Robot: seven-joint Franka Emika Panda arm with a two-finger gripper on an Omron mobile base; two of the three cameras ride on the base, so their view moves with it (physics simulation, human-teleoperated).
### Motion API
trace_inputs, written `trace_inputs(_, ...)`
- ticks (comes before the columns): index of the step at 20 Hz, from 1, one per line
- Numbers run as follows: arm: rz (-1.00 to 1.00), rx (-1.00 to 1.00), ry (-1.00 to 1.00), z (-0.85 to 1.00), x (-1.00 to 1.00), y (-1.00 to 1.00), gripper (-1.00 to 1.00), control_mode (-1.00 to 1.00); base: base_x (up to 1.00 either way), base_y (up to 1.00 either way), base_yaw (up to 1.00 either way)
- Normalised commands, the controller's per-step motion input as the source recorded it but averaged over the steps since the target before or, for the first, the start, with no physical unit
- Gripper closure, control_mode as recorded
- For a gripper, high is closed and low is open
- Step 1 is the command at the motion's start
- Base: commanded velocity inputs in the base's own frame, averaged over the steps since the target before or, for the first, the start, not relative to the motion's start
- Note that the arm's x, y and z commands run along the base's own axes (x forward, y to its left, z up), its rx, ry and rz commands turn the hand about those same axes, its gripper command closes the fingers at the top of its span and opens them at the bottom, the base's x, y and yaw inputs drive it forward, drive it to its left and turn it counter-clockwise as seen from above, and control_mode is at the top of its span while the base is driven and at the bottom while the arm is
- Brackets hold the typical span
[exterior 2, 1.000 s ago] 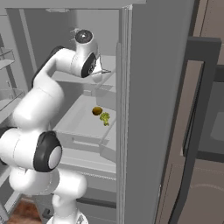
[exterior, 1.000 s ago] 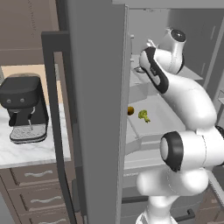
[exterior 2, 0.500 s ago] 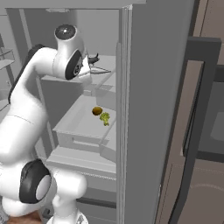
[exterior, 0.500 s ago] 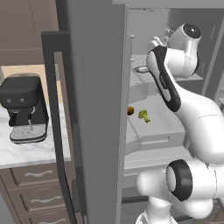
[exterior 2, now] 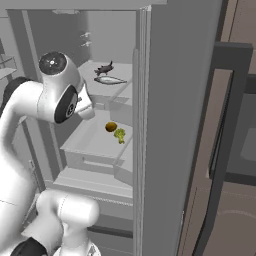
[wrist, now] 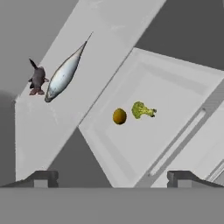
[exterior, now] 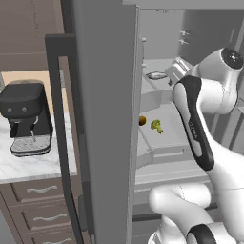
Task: Transport the fish and broccoli to the fridge. Place the fish on the rack containing meat and place the broccoli on the rack containing the vegetable, ensuring meats and vegetables are on different racks.
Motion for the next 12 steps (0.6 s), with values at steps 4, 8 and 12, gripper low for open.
trace_inputs(4,0.15,-0.14,0.08,-0.11,-1.00,0.08,-1.00,-1.00,0.00,0.00,0.00)
trace_inputs(8,0.14,-0.14,0.21,-0.63,-1.00,0.01,-1.00,-1.00,0.00,0.00,0.00)
trace_inputs(12,0.11,-0.11,0.30,-0.55,-1.00,0.00,-1.00,-1.00,0.00,0.00,0.00)
